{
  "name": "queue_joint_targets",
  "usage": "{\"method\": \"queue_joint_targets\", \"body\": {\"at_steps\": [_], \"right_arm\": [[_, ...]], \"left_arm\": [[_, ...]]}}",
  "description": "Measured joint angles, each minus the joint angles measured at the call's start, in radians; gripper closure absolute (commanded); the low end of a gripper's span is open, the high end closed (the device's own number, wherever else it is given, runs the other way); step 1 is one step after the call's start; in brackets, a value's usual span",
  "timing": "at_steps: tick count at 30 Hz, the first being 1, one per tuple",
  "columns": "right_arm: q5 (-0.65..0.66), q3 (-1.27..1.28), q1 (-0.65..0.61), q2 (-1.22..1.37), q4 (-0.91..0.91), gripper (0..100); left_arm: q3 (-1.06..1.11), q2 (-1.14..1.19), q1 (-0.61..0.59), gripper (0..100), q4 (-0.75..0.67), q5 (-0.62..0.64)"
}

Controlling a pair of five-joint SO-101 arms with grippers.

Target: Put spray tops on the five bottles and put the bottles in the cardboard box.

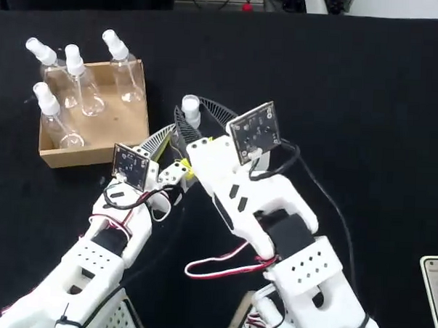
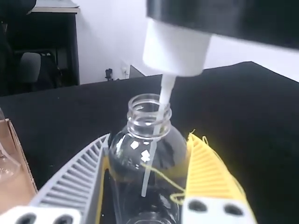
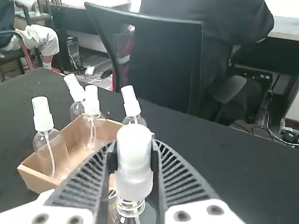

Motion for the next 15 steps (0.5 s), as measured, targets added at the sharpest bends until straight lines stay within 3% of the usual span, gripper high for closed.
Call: {"method": "queue_joint_targets", "body": {"at_steps": [11, 15], "right_arm": [[0.0, 0.005, 0.0, -0.003, -0.002, 98.4], [-0.002, -0.029, 0.0, 0.13, 0.017, 98.4]], "left_arm": [[0.0, 0.0, 0.0, 90, 0.0, 0.0], [0.0, -0.002, 0.0, 90, 0.0, 0.002]]}}
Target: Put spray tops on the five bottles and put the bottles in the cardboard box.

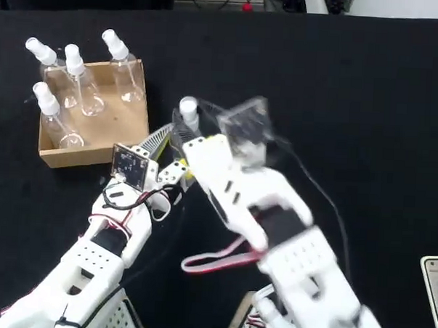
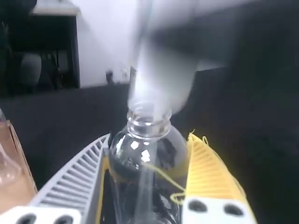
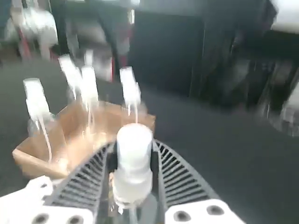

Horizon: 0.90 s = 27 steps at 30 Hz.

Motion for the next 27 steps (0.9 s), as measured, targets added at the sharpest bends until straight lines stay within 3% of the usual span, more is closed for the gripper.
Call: {"method": "queue_joint_targets", "body": {"at_steps": [8, 14, 21, 27], "right_arm": [[0.035, -0.109, 0.0, 0.08, 0.121, 98.1], [0.035, -0.11, -0.002, 0.081, 0.135, 82.1], [0.091, -0.127, -0.037, 0.061, 0.227, 83.3], [0.117, -0.112, -0.057, -0.109, 0.302, 83.6]], "left_arm": [[0.015, 0.003, 0.0, 90, 0.002, 0.0], [0.015, 0.003, -0.002, 89, 0.002, 0.0], [0.015, 0.003, -0.009, 89, 0.002, 0.0], [0.014, 0.002, -0.018, 89, 0.002, 0.0]]}}
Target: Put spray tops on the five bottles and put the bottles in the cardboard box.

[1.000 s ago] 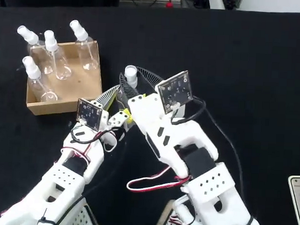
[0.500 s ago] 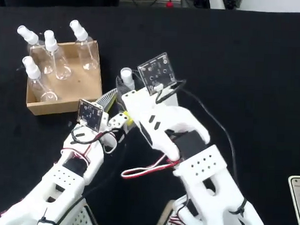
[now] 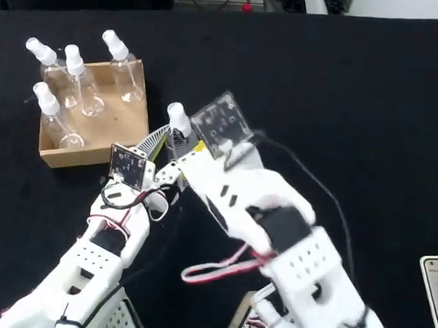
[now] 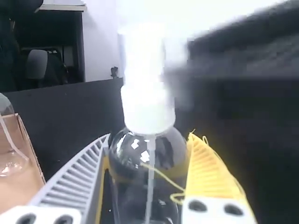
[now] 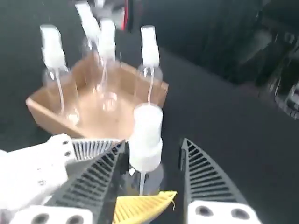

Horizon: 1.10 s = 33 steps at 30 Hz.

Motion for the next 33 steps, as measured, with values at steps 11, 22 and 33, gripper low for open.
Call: {"method": "queue_joint_targets", "body": {"at_steps": [11, 22, 33], "right_arm": [[0.0, 0.158, 0.152, -0.292, -0.201, 96.8], [0.0, 0.405, 0.227, -0.253, -0.201, 96.6], [0.0, 0.644, 0.252, -0.252, -0.292, 96.6]], "left_arm": [[0.0, 0.0, -0.002, 89, 0.0, -0.002], [0.0, 0.0, -0.026, 89, 0.0, -0.002], [0.032, -0.002, -0.121, 90, -0.066, -0.002]]}}
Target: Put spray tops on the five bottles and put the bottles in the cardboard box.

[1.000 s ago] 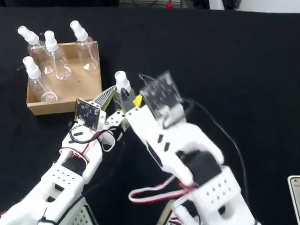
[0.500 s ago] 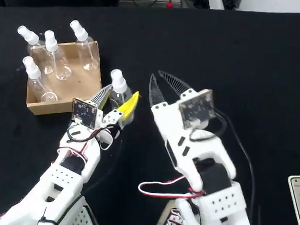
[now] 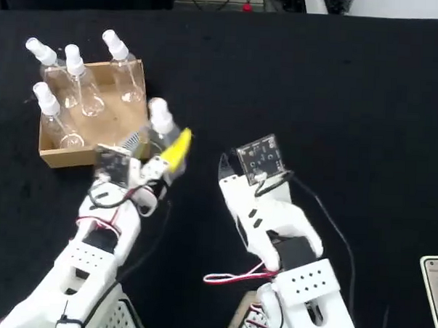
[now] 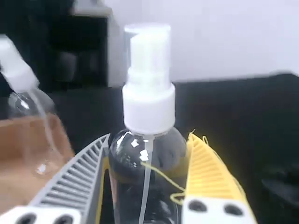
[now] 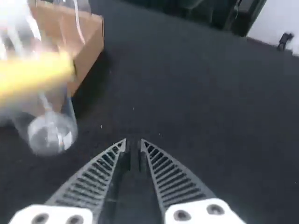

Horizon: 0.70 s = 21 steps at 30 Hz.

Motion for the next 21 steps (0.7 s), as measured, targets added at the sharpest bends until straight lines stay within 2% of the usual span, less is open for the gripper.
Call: {"method": "queue_joint_targets", "body": {"at_steps": [3, 6, 9, 13, 15, 18, 21], "right_arm": [[0.0, 0.068, 0.0, 0.0, -0.101, 96.6], [0.0, 0.083, 0.0, 0.0, -0.135, 96.6], [0.0, 0.083, 0.0, 0.0, -0.143, 96.6], [0.0, 0.083, 0.0, 0.0, -0.144, 96.6], [0.0, 0.083, 0.0, 0.0, -0.144, 96.6], [0.0, 0.083, 0.0, 0.0, -0.144, 96.6], [0.0, 0.091, 0.0, 0.0, -0.144, 96.6]], "left_arm": [[-0.005, 0.0, -0.095, 90, -0.106, 0.0], [-0.071, 0.0, -0.166, 90, -0.123, 0.0], [-0.183, 0.0, -0.23, 90, -0.034, 0.0], [-0.379, 0.057, -0.256, 90, 0.196, 0.003], [-0.45, 0.129, -0.259, 90, 0.224, 0.003], [-0.491, 0.261, -0.265, 90, 0.161, 0.005], [-0.493, 0.394, -0.278, 90, 0.012, -0.017]]}}
